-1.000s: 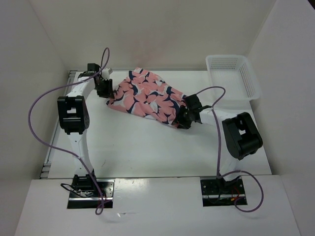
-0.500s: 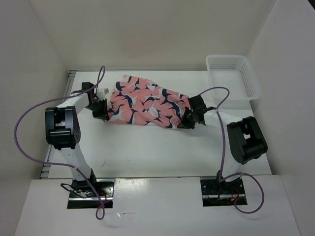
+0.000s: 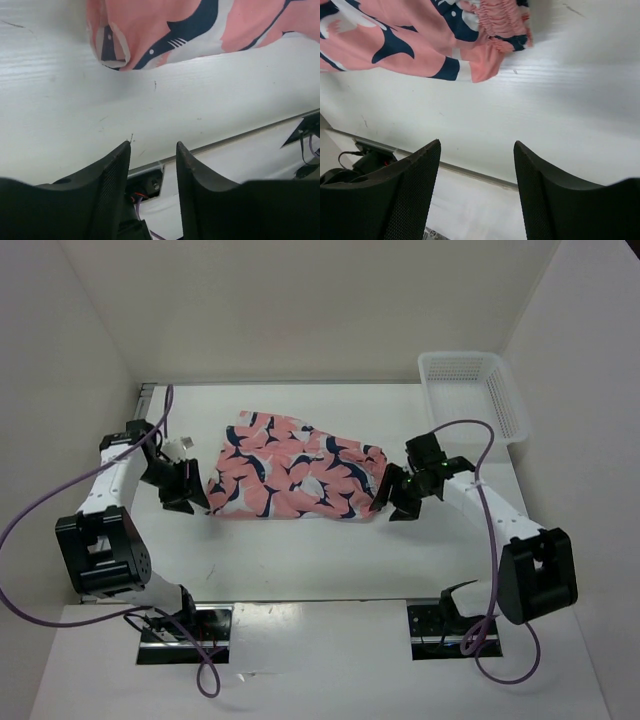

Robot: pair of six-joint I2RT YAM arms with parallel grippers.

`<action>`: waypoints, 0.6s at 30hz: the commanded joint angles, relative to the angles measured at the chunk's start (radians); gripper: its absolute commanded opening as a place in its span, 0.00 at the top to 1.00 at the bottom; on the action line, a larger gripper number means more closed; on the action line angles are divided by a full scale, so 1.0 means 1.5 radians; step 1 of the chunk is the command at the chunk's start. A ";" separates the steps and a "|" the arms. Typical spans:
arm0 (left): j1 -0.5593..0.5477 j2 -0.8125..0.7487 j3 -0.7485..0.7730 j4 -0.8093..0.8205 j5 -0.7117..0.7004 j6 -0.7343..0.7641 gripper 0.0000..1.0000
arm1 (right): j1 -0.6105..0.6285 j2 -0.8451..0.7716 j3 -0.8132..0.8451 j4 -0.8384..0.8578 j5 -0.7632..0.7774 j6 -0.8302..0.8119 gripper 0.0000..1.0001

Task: Fold and stack the shorts
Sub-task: Fold the shorts

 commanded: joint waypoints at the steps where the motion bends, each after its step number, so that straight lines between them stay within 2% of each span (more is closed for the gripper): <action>1: 0.008 -0.022 0.073 -0.003 0.034 0.005 0.38 | -0.037 -0.053 0.068 -0.071 0.000 -0.030 0.34; 4: 0.008 0.017 0.115 0.113 0.049 0.005 0.33 | -0.058 -0.035 0.102 -0.006 0.008 -0.039 0.32; 8: -0.013 0.171 0.246 0.259 0.097 0.005 0.29 | -0.082 0.053 0.162 0.085 0.018 -0.056 0.30; 12: -0.019 0.337 0.422 0.270 0.109 0.005 0.29 | -0.096 0.149 0.246 0.136 0.007 -0.077 0.26; 13: -0.019 0.388 0.452 0.264 0.109 0.005 0.29 | -0.096 0.167 0.257 0.136 0.007 -0.077 0.20; 14: -0.026 0.408 0.497 0.256 0.102 0.005 0.28 | -0.096 0.197 0.271 0.143 0.007 -0.077 0.20; 18: -0.043 0.478 0.529 0.243 0.094 0.005 0.28 | -0.102 0.258 0.277 0.157 0.013 -0.084 0.20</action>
